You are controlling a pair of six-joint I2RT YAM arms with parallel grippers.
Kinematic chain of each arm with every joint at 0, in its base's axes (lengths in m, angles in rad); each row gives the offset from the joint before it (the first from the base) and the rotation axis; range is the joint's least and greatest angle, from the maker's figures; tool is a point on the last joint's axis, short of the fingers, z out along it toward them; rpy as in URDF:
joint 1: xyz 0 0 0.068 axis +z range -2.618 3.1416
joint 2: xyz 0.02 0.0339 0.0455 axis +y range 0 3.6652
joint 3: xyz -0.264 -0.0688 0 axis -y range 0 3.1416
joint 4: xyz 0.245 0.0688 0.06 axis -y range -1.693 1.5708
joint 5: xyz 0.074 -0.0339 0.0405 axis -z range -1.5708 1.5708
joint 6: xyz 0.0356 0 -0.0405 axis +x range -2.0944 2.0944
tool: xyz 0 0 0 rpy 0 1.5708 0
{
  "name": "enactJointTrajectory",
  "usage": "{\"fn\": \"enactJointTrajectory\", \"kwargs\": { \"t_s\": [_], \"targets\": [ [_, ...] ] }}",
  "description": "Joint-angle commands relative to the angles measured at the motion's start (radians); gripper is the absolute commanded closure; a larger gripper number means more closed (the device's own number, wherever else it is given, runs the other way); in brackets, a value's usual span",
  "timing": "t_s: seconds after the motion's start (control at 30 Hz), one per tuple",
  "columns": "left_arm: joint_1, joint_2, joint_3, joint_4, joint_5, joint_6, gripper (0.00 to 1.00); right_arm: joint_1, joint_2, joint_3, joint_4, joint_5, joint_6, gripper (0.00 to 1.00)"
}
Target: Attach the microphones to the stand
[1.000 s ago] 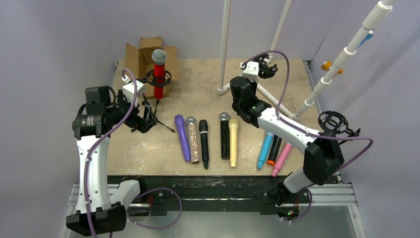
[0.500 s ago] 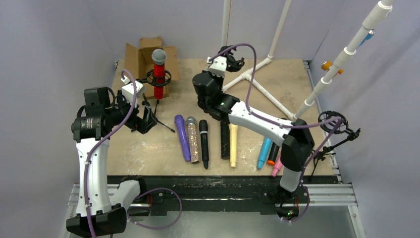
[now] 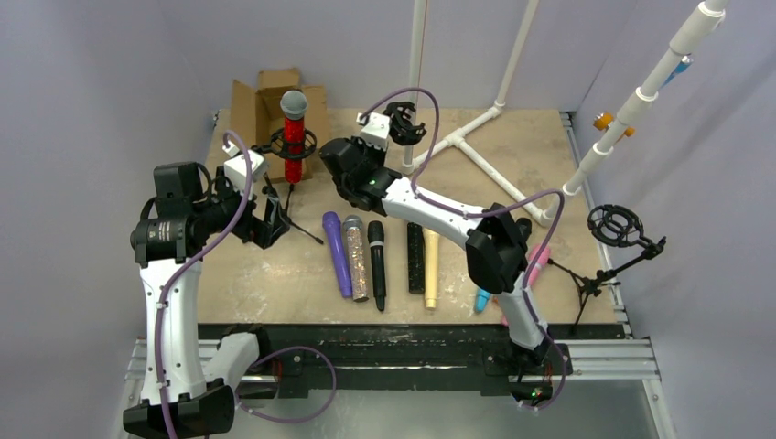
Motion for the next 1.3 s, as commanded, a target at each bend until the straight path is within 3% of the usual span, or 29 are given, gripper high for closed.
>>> {"fn": "enactJointTrajectory", "kwargs": {
  "t_s": [0.0, 0.3, 0.47, 0.63, 0.8, 1.03, 1.27],
  "targets": [
    [0.000, -0.009, -0.002, -0.003, 0.019, 0.005, 0.00, 0.001, 0.000, 0.068, -0.108, 0.070, 0.193, 1.00],
    [0.001, -0.010, -0.007, 0.002, 0.022, 0.001, 0.00, 0.001, 0.159, 0.289, -0.410, -0.013, 0.379, 1.00],
    [0.000, -0.012, -0.008, 0.003, 0.024, 0.000, 0.00, 0.008, 0.162, 0.277, -0.400, -0.057, 0.365, 0.66],
    [0.001, -0.013, -0.008, 0.002, 0.028, -0.008, 0.00, 0.014, 0.141, 0.258, -0.403, -0.061, 0.356, 0.45],
    [0.000, -0.015, -0.008, 0.004, 0.028, -0.016, 0.00, 0.027, 0.070, 0.195, -0.328, -0.063, 0.276, 0.29],
    [0.000, -0.019, -0.015, 0.001, 0.012, -0.026, 0.00, 0.092, -0.093, 0.032, -0.272, -0.121, 0.145, 0.24],
    [0.001, -0.028, 0.004, -0.027, 0.008, -0.039, 0.00, 0.163, -0.373, -0.297, -0.306, -0.248, 0.125, 0.23]
  ]
}}
